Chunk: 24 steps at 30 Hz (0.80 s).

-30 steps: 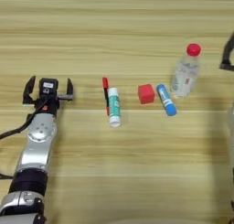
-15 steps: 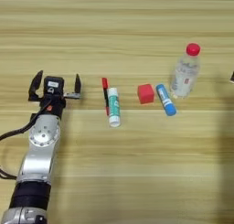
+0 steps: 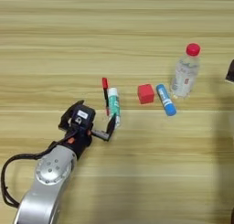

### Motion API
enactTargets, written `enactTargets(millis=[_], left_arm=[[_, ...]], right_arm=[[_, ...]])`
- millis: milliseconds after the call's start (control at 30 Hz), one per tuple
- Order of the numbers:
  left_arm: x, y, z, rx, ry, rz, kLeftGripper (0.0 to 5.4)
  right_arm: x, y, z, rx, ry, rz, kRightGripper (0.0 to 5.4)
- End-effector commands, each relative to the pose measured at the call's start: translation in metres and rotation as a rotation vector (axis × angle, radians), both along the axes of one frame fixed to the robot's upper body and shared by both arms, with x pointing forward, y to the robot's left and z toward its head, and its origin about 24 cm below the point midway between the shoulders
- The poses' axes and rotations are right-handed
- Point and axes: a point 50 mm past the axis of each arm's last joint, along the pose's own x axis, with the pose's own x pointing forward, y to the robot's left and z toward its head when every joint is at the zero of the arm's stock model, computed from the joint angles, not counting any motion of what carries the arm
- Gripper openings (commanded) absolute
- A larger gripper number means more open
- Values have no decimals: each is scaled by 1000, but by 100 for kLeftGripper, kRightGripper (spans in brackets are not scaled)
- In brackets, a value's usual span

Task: Move the objects on the table

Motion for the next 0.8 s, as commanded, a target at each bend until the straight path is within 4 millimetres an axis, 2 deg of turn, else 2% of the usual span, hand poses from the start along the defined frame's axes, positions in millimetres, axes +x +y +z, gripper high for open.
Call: enactTargets(millis=[33,133,333,533,800], left_arm=[[-2,1,0,11,16,-14,540],[-2,0,-2,14,24,-30,540],[-2,-11,-21,25,95,-105,540],[-4,-18,-31,36,144,-179,540],[1,-18,-33,39,138,-183,540]], right_arm=[[3,5,4,14,-6,2,538],[3,6,4,15,-7,3,538],[3,7,5,19,-7,4,538],[3,8,6,22,-9,5,538],[2,9,5,24,-7,9,538]])
